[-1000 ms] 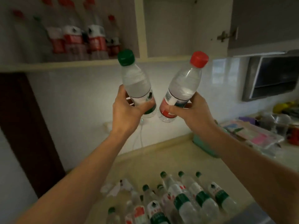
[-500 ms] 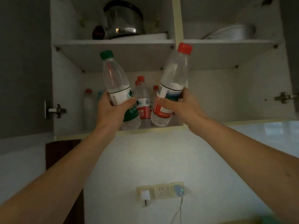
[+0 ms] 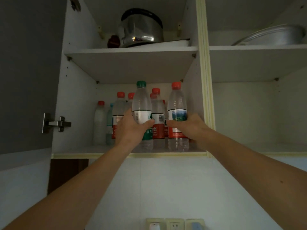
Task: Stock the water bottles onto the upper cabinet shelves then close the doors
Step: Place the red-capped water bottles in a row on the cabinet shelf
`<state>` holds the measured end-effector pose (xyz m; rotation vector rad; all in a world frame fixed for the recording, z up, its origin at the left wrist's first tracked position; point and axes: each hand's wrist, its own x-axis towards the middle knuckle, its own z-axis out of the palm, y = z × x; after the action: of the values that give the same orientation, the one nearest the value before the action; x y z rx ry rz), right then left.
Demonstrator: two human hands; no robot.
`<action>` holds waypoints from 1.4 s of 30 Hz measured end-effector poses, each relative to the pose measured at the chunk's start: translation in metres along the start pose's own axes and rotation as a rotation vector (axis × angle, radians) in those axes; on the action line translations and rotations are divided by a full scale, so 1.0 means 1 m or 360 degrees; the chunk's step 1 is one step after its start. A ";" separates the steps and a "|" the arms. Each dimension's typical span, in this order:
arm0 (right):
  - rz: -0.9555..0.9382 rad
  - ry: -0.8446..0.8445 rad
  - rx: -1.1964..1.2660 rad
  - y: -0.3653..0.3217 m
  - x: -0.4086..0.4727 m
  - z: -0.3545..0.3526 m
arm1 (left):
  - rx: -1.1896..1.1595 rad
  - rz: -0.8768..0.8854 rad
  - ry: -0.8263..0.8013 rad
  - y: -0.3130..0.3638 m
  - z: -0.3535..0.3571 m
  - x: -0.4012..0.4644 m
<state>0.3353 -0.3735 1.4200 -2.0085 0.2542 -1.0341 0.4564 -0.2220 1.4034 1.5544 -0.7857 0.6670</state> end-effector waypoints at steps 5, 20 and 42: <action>-0.0176 0.0140 -0.0409 0.003 -0.009 0.005 | 0.0565 0.0132 -0.0056 0.000 -0.012 0.000; -0.0108 0.0384 -0.0875 0.021 -0.012 0.037 | 0.0635 0.0414 -0.0400 -0.011 0.007 0.000; -0.0762 0.0504 -0.0744 -0.014 -0.026 0.054 | 0.0029 0.0545 0.0320 -0.039 -0.064 0.053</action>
<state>0.3562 -0.3196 1.3995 -2.3789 0.1973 -1.7297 0.5208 -0.1624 1.4292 1.3545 -0.9026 1.0659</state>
